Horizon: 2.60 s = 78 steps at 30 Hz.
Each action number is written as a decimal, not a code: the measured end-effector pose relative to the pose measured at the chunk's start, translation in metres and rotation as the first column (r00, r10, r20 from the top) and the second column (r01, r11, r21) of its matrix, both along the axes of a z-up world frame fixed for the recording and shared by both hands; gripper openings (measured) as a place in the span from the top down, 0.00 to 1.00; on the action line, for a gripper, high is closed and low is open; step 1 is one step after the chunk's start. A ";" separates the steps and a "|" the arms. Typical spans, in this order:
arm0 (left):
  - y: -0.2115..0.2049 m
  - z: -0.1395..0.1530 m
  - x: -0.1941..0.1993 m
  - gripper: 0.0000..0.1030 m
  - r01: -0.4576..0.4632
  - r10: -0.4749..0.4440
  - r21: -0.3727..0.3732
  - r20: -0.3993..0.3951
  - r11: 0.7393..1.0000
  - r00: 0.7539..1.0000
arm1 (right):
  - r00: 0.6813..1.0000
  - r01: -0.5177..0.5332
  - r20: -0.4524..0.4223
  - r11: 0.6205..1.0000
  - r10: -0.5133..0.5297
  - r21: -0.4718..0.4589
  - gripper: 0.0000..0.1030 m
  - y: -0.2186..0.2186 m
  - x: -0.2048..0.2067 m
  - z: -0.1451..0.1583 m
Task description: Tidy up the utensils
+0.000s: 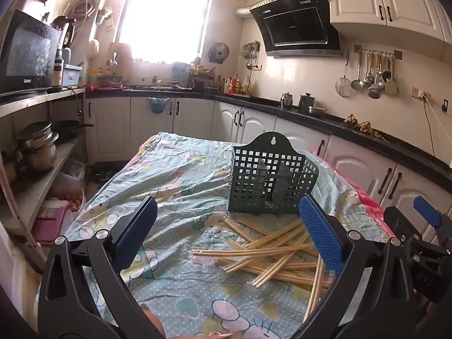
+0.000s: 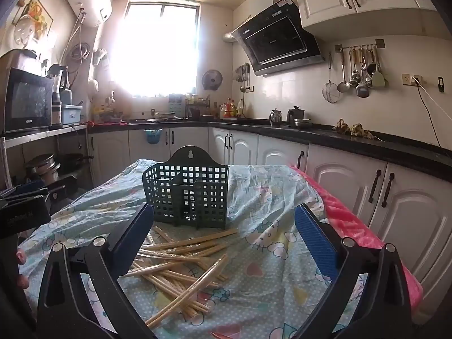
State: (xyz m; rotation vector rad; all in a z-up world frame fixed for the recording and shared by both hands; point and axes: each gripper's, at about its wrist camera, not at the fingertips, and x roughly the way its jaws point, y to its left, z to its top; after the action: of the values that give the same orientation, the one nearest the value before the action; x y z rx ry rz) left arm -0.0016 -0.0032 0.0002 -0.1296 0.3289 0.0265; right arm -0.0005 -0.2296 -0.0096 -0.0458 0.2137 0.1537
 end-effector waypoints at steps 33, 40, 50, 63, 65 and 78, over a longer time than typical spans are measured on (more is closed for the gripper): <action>0.004 -0.001 0.001 0.10 0.006 -0.006 -0.016 -0.011 1.000 1.000 | 0.999 -0.032 -0.005 0.999 0.032 -0.017 0.06 0.008 -0.001 -0.004; 0.004 0.000 0.001 0.10 0.006 -0.006 -0.015 -0.012 1.000 1.000 | 0.999 -0.033 -0.004 0.999 0.033 -0.017 0.06 0.007 -0.001 -0.003; 0.004 0.000 0.001 0.10 0.006 -0.006 -0.015 -0.011 1.000 1.000 | 0.999 -0.033 -0.005 0.999 0.033 -0.017 0.06 0.007 -0.001 -0.002; 0.010 -0.003 0.004 0.10 -0.002 0.000 -0.037 -0.037 0.999 0.999 | 0.998 -0.049 -0.044 0.998 0.047 -0.032 0.06 0.009 0.003 -0.004; 0.017 -0.005 0.008 0.10 -0.005 0.002 -0.054 -0.060 0.999 0.998 | 0.996 -0.064 -0.063 0.997 0.061 -0.036 0.06 0.012 0.005 -0.006; 0.065 -0.019 0.033 0.10 -0.047 0.013 -0.168 -0.198 0.985 0.980 | 0.970 -0.178 -0.179 0.983 0.167 -0.044 0.06 0.026 0.031 -0.007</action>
State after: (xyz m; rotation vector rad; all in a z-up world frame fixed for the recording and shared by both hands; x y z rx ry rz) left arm 0.0318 0.0619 -0.0187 -0.3050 0.5271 0.0414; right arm 0.0303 -0.2038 -0.0163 -0.1108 0.3899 0.3254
